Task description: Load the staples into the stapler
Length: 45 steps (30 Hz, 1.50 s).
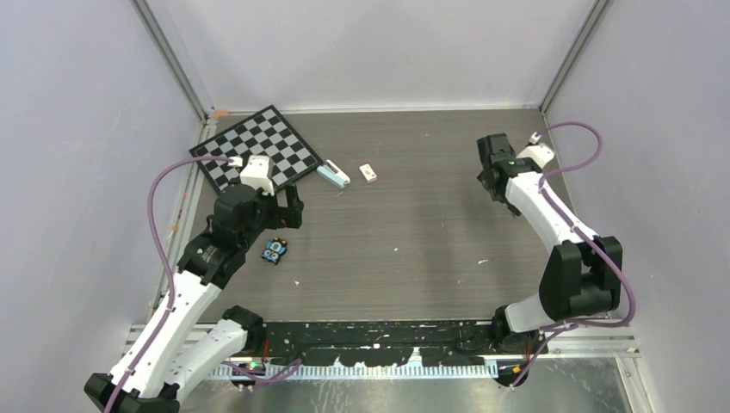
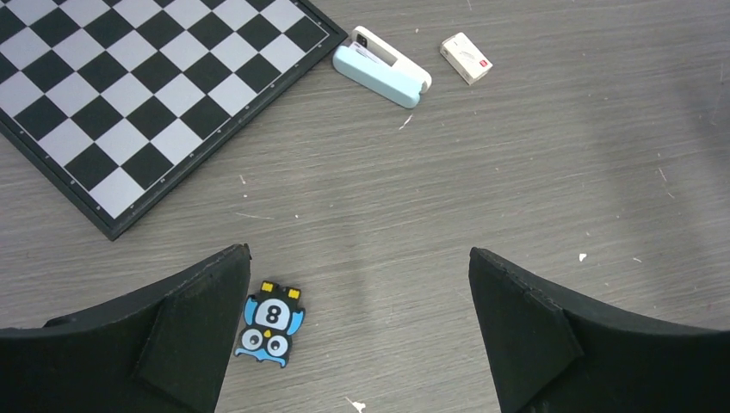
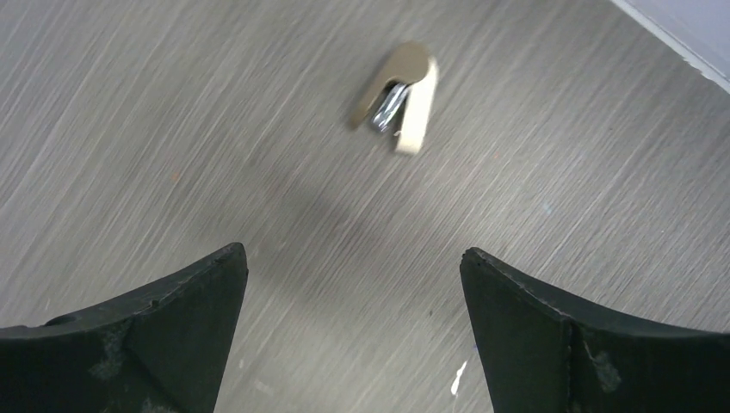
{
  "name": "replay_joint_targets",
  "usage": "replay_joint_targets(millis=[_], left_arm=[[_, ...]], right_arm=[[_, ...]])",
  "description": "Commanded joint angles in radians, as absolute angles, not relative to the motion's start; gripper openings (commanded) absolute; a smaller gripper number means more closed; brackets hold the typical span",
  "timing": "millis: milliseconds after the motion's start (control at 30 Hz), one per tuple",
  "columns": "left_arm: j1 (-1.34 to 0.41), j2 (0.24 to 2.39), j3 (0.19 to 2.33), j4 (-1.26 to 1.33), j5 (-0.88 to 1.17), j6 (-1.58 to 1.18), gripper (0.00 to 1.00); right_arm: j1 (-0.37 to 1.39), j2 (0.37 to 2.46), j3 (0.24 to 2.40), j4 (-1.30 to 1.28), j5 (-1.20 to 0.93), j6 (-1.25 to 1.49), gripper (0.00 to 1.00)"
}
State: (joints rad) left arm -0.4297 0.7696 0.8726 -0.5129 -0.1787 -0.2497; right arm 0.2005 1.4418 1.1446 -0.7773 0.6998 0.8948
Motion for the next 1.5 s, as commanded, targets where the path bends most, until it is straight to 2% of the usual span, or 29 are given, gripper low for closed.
replay_joint_targets(millis=[0,67,167,500,800,933,1000,1133,1333,1467], left_arm=[[-0.43,0.74,0.866,-0.51,-0.159,-0.235,1.0],[-0.43,0.737,0.864,-0.51,-0.174,-0.235,1.0],[-0.43,0.731,0.857,-0.516,-0.166,-0.233,1.0],[-0.431,0.701,0.841,-0.5,-0.125,-0.197,1.0],[-0.431,0.69,0.835,-0.493,-0.144,-0.181,0.98],[-0.431,0.696,0.848,-0.509,-0.137,-0.185,0.94],[-0.431,0.704,0.855,-0.515,-0.139,-0.191,0.92],[-0.43,0.734,0.879,-0.54,-0.141,-0.206,0.86],[-0.43,0.745,0.898,-0.52,-0.098,-0.271,0.84],[-0.428,0.775,0.903,-0.507,-0.048,-0.409,0.84]], right_arm=[[0.086,1.502,1.172,-0.705,0.71,0.98,0.94],[0.026,1.54,1.17,-0.654,0.663,0.965,0.85],[-0.033,1.589,1.173,-0.612,0.643,0.972,0.78],[-0.15,1.715,1.183,-0.551,0.588,0.98,0.83],[-0.193,1.821,1.194,-0.495,0.494,0.966,0.83],[-0.192,1.832,1.196,-0.493,0.486,0.943,0.74],[-0.19,1.822,1.197,-0.495,0.486,0.914,0.66],[-0.155,1.798,1.195,-0.493,0.482,0.851,0.52],[0.016,1.726,1.203,-0.481,0.469,0.754,0.43],[0.175,1.657,1.19,-0.455,0.352,0.671,0.4]])
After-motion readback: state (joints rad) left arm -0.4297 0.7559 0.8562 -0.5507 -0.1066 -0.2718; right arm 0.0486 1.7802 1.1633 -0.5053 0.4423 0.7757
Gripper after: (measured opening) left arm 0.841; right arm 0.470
